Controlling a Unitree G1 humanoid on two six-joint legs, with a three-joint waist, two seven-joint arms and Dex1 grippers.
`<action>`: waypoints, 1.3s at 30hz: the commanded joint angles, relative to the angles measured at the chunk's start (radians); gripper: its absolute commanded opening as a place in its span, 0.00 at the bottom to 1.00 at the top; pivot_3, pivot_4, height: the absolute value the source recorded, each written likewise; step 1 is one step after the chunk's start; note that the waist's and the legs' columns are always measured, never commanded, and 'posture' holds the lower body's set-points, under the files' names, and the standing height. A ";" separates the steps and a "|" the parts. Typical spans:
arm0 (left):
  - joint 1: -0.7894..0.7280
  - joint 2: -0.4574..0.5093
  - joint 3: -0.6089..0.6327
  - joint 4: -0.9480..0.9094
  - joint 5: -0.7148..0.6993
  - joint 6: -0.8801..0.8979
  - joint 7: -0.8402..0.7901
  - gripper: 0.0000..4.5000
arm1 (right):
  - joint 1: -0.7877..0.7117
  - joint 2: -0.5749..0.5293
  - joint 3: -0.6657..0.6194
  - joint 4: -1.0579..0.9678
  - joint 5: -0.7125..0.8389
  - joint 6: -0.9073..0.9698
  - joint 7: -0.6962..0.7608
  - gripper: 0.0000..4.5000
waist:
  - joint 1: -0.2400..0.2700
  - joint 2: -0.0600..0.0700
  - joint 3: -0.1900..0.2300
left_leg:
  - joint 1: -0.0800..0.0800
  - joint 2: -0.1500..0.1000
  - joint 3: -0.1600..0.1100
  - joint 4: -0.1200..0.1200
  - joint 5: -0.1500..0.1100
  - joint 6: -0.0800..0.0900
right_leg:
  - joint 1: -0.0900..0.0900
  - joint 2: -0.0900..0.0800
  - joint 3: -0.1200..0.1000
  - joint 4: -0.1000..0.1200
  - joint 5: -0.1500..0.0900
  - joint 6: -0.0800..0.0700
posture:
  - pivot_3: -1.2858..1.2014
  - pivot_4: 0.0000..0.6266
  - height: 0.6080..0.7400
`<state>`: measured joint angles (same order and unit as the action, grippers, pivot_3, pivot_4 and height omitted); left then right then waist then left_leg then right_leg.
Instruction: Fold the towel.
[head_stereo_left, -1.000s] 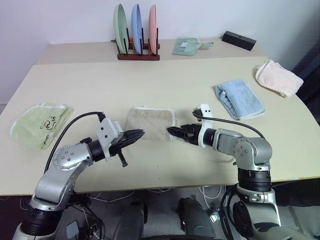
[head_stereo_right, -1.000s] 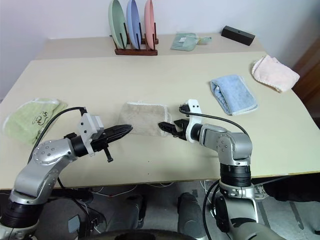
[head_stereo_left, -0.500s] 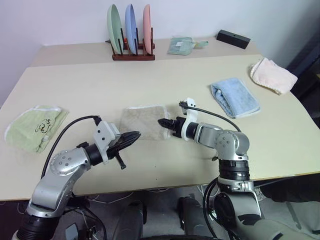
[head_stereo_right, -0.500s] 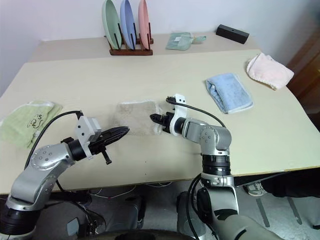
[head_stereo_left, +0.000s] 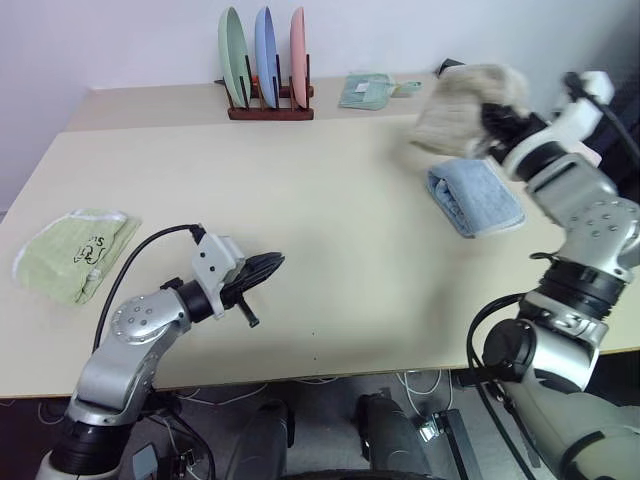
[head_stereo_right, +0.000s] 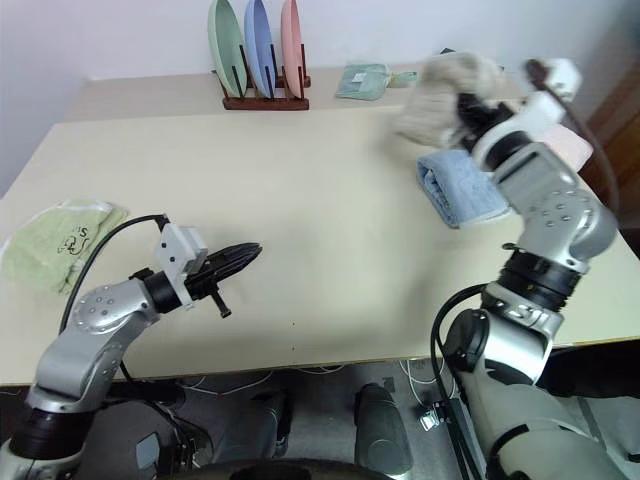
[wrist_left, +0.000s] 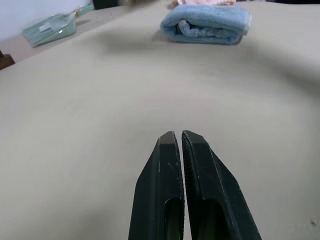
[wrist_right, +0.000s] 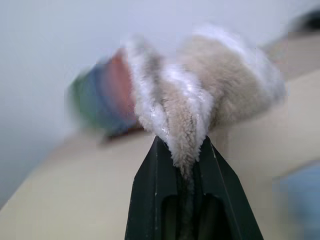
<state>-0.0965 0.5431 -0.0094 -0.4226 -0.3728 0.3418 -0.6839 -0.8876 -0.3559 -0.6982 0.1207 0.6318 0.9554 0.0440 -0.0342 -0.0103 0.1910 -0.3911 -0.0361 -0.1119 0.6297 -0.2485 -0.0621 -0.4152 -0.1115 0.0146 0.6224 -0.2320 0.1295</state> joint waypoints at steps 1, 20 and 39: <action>-0.036 -0.026 -0.026 0.004 0.011 -0.020 0.003 0.03 | 0.019 -0.006 -0.099 0.095 0.012 0.000 -0.129 0.01 | -0.008 0.000 0.000 | 0.000 0.000 0.001 0.000 0.000 0.000 | 0.000 0.000 0.001 0.000 0.000 0.000 | 0.52 0.24 1.00; -0.047 -0.053 -0.055 0.040 0.039 -0.034 -0.017 0.03 | 0.177 -0.078 -0.074 -0.021 0.030 -0.047 -0.238 0.63 | -0.007 0.002 0.000 | 0.000 0.000 0.003 0.001 0.000 0.001 | -0.001 0.000 0.002 0.002 0.000 0.000 | 0.52 0.24 1.00; 0.076 0.020 0.185 0.273 0.165 -0.268 0.124 0.03 | 0.527 -0.355 0.580 -0.341 -0.168 -0.439 0.578 0.83 | 0.008 0.002 0.000 | 0.000 0.000 0.003 0.002 -0.001 0.002 | 0.001 -0.001 0.002 -0.003 0.000 0.001 | 0.52 0.24 1.00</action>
<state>-0.0339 0.5523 0.1508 -0.1035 -0.1984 0.0934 -0.5484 -0.3630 -0.7124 -0.1189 -0.1949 0.4499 0.5374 0.5789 -0.0264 -0.0082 0.1914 -0.3908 -0.0366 -0.1093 0.6315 -0.2494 -0.0603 -0.4132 -0.1125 0.0167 0.6183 -0.2321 0.1303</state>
